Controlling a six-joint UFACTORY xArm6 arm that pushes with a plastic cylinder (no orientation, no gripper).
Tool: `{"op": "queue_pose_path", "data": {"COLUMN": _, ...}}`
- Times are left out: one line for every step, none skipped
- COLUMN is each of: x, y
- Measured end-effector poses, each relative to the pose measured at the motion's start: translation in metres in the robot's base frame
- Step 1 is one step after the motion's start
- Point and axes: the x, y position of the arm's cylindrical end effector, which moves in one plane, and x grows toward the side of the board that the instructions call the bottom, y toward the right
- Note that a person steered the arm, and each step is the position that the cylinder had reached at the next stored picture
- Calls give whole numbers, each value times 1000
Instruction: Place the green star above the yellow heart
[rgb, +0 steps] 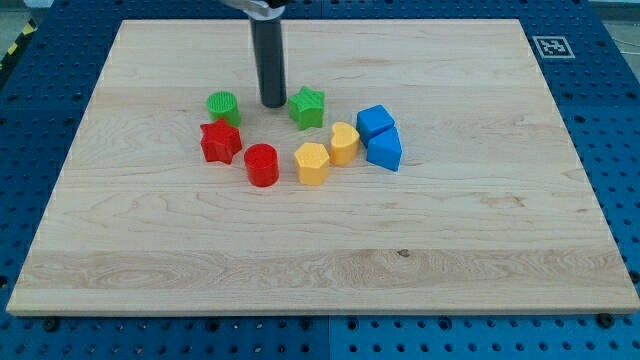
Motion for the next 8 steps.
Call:
{"op": "queue_pose_path", "data": {"x": 4, "y": 4}}
{"op": "queue_pose_path", "data": {"x": 4, "y": 24}}
{"op": "queue_pose_path", "data": {"x": 4, "y": 30}}
{"op": "queue_pose_path", "data": {"x": 4, "y": 33}}
{"op": "queue_pose_path", "data": {"x": 4, "y": 30}}
{"op": "queue_pose_path", "data": {"x": 4, "y": 30}}
{"op": "queue_pose_path", "data": {"x": 5, "y": 36}}
{"op": "queue_pose_path", "data": {"x": 5, "y": 39}}
